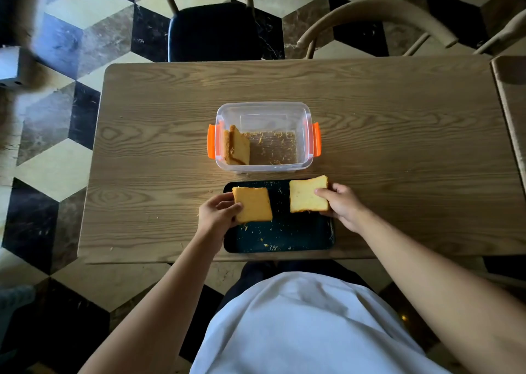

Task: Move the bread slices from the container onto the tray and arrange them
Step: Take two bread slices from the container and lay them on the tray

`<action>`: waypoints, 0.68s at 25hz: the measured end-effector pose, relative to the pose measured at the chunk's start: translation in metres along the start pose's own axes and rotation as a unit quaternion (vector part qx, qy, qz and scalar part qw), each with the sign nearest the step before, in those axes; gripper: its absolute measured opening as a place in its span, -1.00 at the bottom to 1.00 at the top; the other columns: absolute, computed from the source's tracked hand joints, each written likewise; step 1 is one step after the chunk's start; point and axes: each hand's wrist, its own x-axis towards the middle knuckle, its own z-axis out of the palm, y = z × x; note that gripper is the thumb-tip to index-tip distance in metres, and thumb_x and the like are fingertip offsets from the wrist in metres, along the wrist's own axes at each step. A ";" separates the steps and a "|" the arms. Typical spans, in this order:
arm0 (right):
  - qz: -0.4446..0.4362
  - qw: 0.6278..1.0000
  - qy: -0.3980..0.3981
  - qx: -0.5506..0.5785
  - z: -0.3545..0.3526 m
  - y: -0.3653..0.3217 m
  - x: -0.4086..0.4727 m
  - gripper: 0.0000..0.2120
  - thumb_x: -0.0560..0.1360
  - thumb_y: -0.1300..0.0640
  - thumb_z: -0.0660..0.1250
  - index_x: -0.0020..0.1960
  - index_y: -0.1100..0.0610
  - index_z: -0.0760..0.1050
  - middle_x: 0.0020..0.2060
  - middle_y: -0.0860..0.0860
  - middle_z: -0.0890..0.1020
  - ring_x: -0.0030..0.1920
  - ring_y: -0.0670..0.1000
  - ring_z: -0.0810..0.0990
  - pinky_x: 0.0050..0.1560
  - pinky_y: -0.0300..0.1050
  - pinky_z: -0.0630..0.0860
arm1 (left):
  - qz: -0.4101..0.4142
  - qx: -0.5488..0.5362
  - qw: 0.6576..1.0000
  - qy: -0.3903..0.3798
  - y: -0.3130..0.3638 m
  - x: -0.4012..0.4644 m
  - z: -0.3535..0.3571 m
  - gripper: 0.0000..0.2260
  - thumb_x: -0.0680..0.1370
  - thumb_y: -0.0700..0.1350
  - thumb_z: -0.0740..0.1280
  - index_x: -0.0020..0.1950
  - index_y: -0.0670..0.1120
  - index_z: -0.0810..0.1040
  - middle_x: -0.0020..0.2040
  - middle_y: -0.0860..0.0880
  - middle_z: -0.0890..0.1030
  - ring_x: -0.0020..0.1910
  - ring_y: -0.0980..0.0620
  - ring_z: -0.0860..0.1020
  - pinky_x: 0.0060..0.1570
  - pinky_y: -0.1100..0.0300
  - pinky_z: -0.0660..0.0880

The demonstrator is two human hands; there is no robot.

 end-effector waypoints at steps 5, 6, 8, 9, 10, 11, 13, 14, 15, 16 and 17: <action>-0.012 0.997 0.022 -0.068 0.003 -0.003 0.000 -0.83 0.55 0.13 0.36 0.11 0.16 0.52 0.04 0.14 0.66 -0.02 0.09 0.64 -0.12 -0.01 0.60 | 0.008 0.033 0.999 0.012 0.004 0.009 0.005 -0.82 0.47 -0.30 0.48 -0.02 -0.06 0.65 -0.12 -0.07 0.73 -0.14 -0.02 0.71 -0.25 0.13 0.65; -0.018 0.996 0.029 -0.082 0.004 -0.004 -0.002 -0.77 0.56 0.13 0.35 0.18 0.17 0.48 0.05 0.11 0.63 -0.04 0.05 0.62 -0.18 -0.11 0.56 | 0.012 0.050 0.999 0.014 0.006 0.009 0.006 -0.82 0.47 -0.29 0.48 -0.02 -0.04 0.65 -0.13 -0.06 0.73 -0.14 -0.02 0.71 -0.26 0.15 0.65; -0.034 0.993 0.042 -0.104 0.008 -0.006 -0.005 -0.66 0.56 0.16 0.34 0.30 0.18 0.37 0.11 0.09 0.57 -0.02 0.00 0.56 -0.23 -0.22 0.46 | 0.027 0.100 0.995 0.016 0.007 0.008 0.009 -0.83 0.46 -0.27 0.48 -0.05 -0.01 0.65 -0.21 0.00 0.73 -0.17 0.00 0.71 -0.25 0.14 0.64; -0.044 0.991 0.048 -0.117 0.010 -0.007 -0.007 -0.63 0.57 0.19 0.33 0.33 0.18 0.33 0.14 0.10 0.55 0.04 0.01 0.54 -0.17 -0.21 0.46 | 0.036 0.125 0.991 0.016 0.008 0.008 0.012 -0.83 0.45 -0.26 0.48 -0.09 0.01 0.64 -0.24 0.02 0.72 -0.18 -0.01 0.70 -0.23 0.12 0.64; -0.054 0.988 0.055 -0.135 0.013 -0.007 -0.008 -0.61 0.57 0.20 0.32 0.34 0.19 0.31 0.17 0.12 0.54 0.07 0.02 0.53 -0.09 -0.18 0.45 | 0.041 0.149 0.988 0.018 0.009 0.007 0.014 -0.83 0.44 -0.26 0.47 -0.10 0.01 0.63 -0.25 0.04 0.71 -0.18 -0.02 0.70 -0.20 0.08 0.65; -0.061 0.983 0.062 -0.159 0.014 -0.008 -0.009 -0.61 0.57 0.21 0.32 0.34 0.20 0.32 0.17 0.13 0.55 0.08 0.04 0.53 -0.04 -0.14 0.44 | 0.043 0.171 0.984 0.021 0.010 0.006 0.016 -0.83 0.44 -0.26 0.47 -0.06 -0.02 0.63 -0.22 0.04 0.70 -0.19 -0.01 0.69 -0.18 0.08 0.64; -0.061 0.972 0.079 -0.214 0.016 -0.010 -0.011 -0.62 0.56 0.16 0.33 0.33 0.20 0.35 0.16 0.14 0.58 0.06 0.07 0.56 -0.04 -0.11 0.44 | 0.040 0.221 0.974 0.025 0.012 0.005 0.019 -0.69 0.45 -0.21 0.46 0.18 -0.06 0.59 -0.12 0.00 0.68 -0.18 0.02 0.66 -0.20 0.12 0.60; -0.057 0.965 0.082 -0.242 0.016 -0.011 -0.012 -0.61 0.55 0.13 0.34 0.33 0.21 0.35 0.14 0.15 0.59 0.05 0.09 0.58 -0.04 -0.09 0.47 | 0.037 0.244 0.969 0.024 0.012 0.004 0.021 -0.61 0.45 -0.18 0.45 0.28 -0.07 0.55 -0.05 -0.04 0.68 -0.16 0.02 0.65 -0.22 0.13 0.59; -0.051 0.957 0.082 -0.274 0.017 -0.013 -0.013 -0.58 0.55 0.09 0.34 0.34 0.22 0.35 0.14 0.16 0.60 0.04 0.11 0.59 -0.06 -0.08 0.49 | 0.037 0.267 0.963 0.024 0.013 0.004 0.022 -0.55 0.45 -0.16 0.44 0.34 -0.07 0.51 0.02 -0.07 0.67 -0.15 0.01 0.65 -0.24 0.15 0.56; -0.045 0.946 0.082 -0.311 0.017 -0.016 -0.015 -0.53 0.55 0.06 0.33 0.37 0.24 0.33 0.14 0.17 0.59 0.04 0.13 0.59 -0.08 -0.09 0.49 | 0.037 0.286 0.957 0.025 0.013 0.003 0.023 -0.50 0.46 -0.14 0.44 0.39 -0.08 0.47 0.08 -0.09 0.65 -0.13 0.00 0.64 -0.26 0.16 0.52; -0.042 0.933 0.086 -0.347 0.018 -0.019 -0.016 -0.47 0.55 0.03 0.32 0.42 0.25 0.29 0.18 0.19 0.58 0.07 0.15 0.59 -0.09 -0.09 0.48 | 0.037 0.300 0.953 0.025 0.012 0.003 0.023 -0.46 0.46 -0.12 0.43 0.43 -0.09 0.43 0.13 -0.10 0.64 -0.10 -0.02 0.63 -0.26 0.16 0.50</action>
